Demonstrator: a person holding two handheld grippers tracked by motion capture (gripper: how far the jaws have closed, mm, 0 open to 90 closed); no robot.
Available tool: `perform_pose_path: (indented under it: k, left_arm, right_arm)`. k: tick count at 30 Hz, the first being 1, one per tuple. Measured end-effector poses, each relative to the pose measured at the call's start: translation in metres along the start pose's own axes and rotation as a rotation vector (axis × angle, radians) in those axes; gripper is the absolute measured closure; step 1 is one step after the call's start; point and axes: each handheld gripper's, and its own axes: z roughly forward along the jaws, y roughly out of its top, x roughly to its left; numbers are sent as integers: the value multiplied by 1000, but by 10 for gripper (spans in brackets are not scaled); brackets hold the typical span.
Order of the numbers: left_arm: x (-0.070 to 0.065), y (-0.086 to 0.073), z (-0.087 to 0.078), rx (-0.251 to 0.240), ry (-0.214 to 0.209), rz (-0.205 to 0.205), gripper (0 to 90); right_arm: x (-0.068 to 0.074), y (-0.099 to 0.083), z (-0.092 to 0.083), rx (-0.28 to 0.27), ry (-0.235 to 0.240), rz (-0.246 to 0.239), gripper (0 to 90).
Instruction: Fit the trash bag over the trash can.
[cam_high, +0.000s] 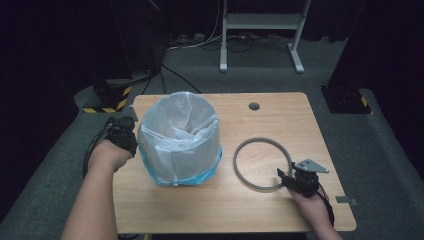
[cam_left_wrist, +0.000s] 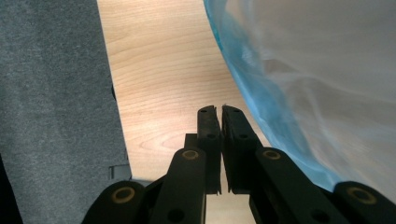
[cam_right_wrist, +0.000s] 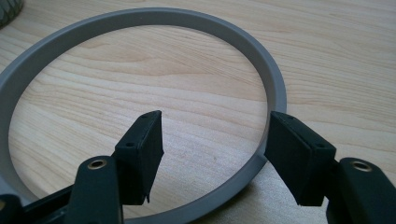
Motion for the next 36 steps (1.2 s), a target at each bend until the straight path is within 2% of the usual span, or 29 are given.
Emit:
perform_pose_path:
  k: [1,2,5,9,15,16,24,26,30,32,33,34,36]
  left_arm:
    - [0,-1,7,3,13,6,857]
    - [-1,-2,12,-1,14,-4,857]
    - [-1,-6,29,8,16,7,868]
    - [-1,-11,51,15,18,-4,878]
    - [4,-19,75,-17,14,-22,848]
    - [4,-21,81,-17,0,-21,847]
    - [-4,-27,109,-33,0,30,832]
    - [-5,-27,113,-51,1,41,833]
    - [-6,-31,118,-123,-28,67,830]
    - [-3,-38,120,-204,-56,59,830]
    - [-2,-40,121,-226,-76,51,830]
    - [0,-44,123,-276,-98,55,826]
    - [1,-50,124,-327,-120,80,773]
  right_arm:
    - [0,0,0,-1,0,0,363]
    - [-1,0,-1,0,1,1,363]
    - [-1,0,-1,0,-1,1,363]
    - [0,0,0,0,0,-7,363]
    - [1,0,-1,1,-1,-9,363]
    - [1,0,-1,2,-1,-8,363]
    - [3,-1,0,6,0,-26,372]
    - [4,-2,1,8,1,-28,372]
    - [6,-3,3,14,4,-41,371]
    - [7,-3,3,18,3,-46,369]
    - [8,-3,3,20,6,-45,369]
    - [9,-3,2,21,8,-46,368]
    - [12,-2,2,17,13,-53,367]
